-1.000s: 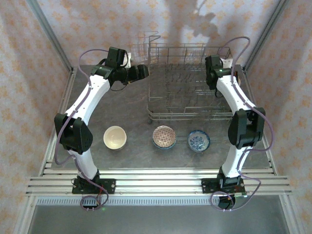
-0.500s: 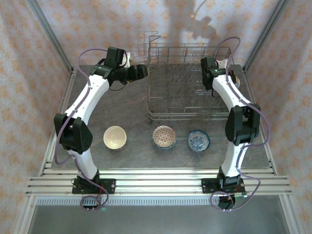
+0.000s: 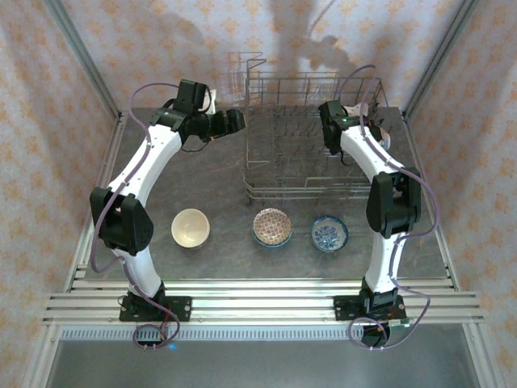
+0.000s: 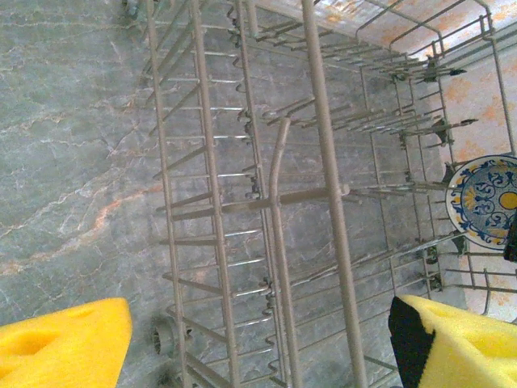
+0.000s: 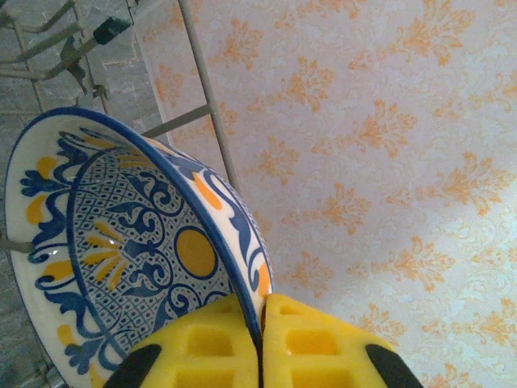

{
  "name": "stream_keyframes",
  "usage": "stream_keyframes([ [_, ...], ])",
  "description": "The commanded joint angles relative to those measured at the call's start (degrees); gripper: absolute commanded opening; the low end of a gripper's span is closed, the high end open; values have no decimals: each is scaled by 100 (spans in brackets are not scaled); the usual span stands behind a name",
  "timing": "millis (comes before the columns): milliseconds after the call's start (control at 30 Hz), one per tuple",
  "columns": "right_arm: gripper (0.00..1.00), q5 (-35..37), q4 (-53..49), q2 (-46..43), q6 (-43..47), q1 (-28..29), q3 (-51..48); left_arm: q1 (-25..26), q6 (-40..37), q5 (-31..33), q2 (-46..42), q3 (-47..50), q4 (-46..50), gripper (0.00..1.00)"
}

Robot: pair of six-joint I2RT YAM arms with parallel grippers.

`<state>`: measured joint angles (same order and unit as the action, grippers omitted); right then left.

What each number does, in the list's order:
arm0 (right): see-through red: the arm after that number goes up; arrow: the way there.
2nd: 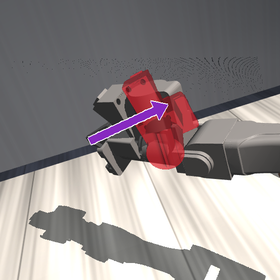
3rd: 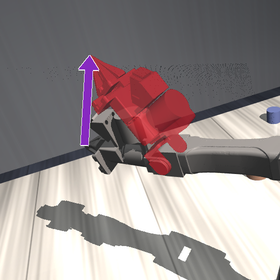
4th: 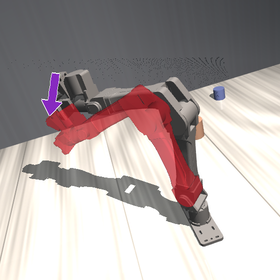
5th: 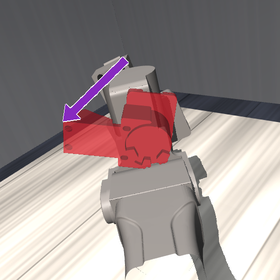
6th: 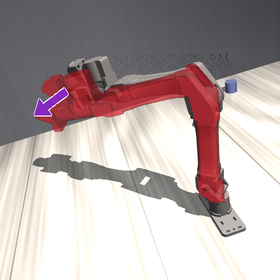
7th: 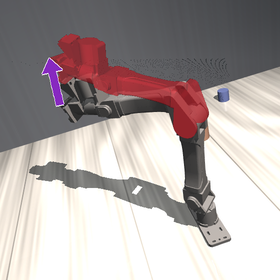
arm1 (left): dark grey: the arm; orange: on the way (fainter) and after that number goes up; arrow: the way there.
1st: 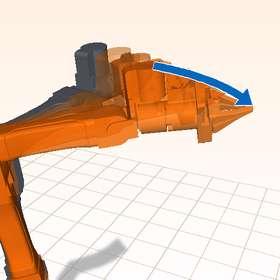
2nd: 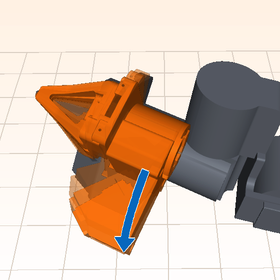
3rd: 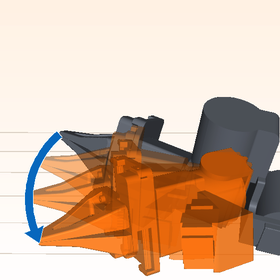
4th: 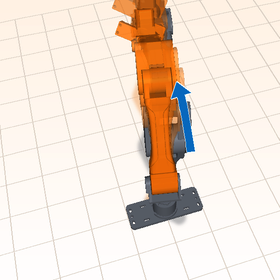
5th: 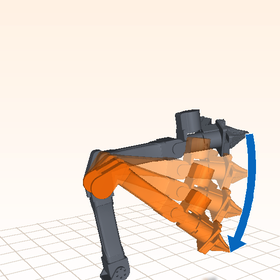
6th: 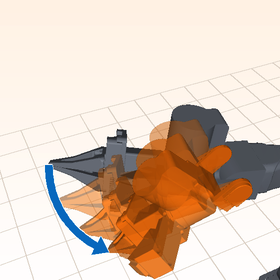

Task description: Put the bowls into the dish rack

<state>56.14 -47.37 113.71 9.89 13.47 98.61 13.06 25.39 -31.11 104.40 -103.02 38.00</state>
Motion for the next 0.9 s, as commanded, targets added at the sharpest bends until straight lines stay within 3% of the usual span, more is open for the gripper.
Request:
stream_keyframes([
  [0, 15, 117, -405, 57, -281, 41, 106, -46, -139, -79, -89, 110, -104, 84],
  [533, 34, -448, -554, 340, -382, 35, 168, -118, -100, -122, -373, 551, -271, 84],
  [867, 41, -1180, -947, 538, -668, 37, 376, -116, -88, -264, -407, 678, -312, 84],
])
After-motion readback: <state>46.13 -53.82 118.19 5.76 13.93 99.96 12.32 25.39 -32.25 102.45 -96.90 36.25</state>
